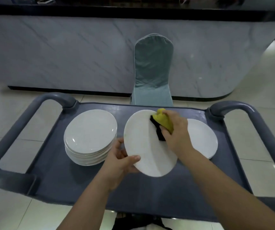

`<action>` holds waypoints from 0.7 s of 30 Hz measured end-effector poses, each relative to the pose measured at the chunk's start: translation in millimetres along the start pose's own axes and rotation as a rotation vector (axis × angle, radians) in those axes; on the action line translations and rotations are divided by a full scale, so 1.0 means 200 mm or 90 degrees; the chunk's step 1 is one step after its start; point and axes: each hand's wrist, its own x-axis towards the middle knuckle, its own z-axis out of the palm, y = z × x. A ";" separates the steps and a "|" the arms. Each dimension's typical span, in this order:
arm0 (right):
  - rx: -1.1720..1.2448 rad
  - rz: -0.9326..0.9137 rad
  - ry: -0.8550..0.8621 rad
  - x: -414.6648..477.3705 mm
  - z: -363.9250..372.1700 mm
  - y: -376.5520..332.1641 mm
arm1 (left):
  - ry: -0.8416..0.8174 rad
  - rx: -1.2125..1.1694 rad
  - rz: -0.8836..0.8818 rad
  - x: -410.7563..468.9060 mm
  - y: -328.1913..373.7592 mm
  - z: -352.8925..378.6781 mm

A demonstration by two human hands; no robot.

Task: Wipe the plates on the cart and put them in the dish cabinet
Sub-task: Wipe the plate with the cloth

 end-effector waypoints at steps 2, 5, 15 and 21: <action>0.008 0.007 0.005 0.07 0.09 -0.18 | -0.004 -0.025 0.019 0.01 0.01 0.02; 0.041 -0.129 -0.092 -0.07 0.15 -0.37 | 0.002 -0.060 0.060 0.01 0.04 -0.01; 0.009 0.032 0.012 0.00 0.03 -0.12 | 0.007 -0.042 0.059 0.01 0.02 0.03; 0.045 -0.217 -0.193 -0.32 -0.05 -0.17 | 0.025 -0.071 0.083 0.01 0.09 -0.01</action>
